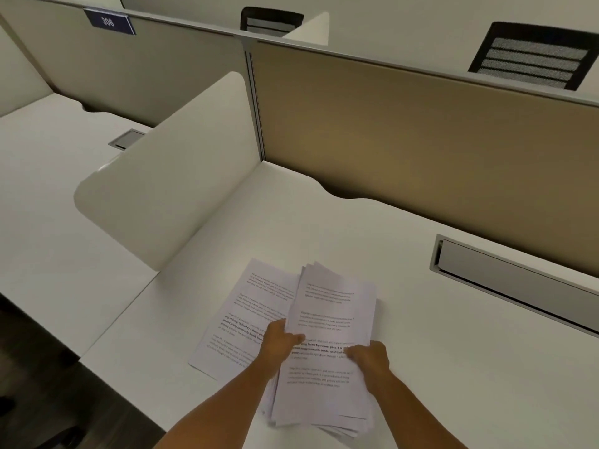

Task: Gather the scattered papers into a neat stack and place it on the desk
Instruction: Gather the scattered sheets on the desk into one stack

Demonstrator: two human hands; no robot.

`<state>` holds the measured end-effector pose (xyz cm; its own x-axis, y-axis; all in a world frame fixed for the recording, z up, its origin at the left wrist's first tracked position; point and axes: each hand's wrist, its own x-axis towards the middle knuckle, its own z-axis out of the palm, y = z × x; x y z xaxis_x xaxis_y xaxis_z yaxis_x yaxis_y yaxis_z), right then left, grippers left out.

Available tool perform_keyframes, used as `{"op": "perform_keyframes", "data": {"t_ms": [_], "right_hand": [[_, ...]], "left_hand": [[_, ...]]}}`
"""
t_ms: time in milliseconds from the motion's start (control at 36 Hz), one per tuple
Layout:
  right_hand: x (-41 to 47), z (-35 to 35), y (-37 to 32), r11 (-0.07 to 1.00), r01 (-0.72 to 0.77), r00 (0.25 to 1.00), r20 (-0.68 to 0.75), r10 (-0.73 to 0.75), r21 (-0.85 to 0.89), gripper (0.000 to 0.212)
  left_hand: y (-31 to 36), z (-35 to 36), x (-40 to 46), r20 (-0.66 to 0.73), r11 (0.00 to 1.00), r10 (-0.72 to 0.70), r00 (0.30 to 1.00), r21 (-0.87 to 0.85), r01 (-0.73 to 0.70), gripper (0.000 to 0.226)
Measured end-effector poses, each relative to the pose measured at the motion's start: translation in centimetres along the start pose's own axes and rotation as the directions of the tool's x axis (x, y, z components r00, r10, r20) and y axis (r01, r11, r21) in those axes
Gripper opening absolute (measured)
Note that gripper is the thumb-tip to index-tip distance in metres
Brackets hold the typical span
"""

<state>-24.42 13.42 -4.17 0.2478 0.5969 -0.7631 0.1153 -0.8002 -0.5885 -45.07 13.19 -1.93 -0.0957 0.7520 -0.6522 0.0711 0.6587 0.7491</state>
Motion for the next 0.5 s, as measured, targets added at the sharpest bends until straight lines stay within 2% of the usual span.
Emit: {"op": "perform_keyframes", "data": {"t_ms": [83,167,250,417,500], "right_hand": [[-1.1,-0.4,0.1,0.998,0.046,0.999,-0.013,-0.045,0.034,0.035],[-2.0,-0.9,-0.1,0.989,0.117,0.993,-0.044,-0.113,0.085,0.034],[-2.7,-1.2,-0.5,0.971,0.193,0.98,0.015,-0.197,0.142,0.047],[-4.5,-0.9,-0.9,0.943,0.221,0.964,0.089,-0.25,0.25,0.069],[-4.8,-0.3,-0.6,0.938,0.202,0.938,0.221,-0.268,0.282,0.063]], "left_hand": [[0.7,-0.7,-1.0,0.12,0.997,0.078,0.99,-0.037,-0.074,0.035],[1.4,-2.0,-2.0,0.179,0.991,0.118,0.977,-0.087,-0.104,0.037],[2.0,-3.3,-2.9,0.252,0.984,0.141,0.958,-0.146,-0.106,0.038],[2.4,-6.5,-3.2,0.234,0.979,0.134,0.963,-0.183,-0.091,0.047],[2.7,-8.5,-3.4,0.222,0.987,0.157,0.962,-0.077,-0.143,0.048]]}}
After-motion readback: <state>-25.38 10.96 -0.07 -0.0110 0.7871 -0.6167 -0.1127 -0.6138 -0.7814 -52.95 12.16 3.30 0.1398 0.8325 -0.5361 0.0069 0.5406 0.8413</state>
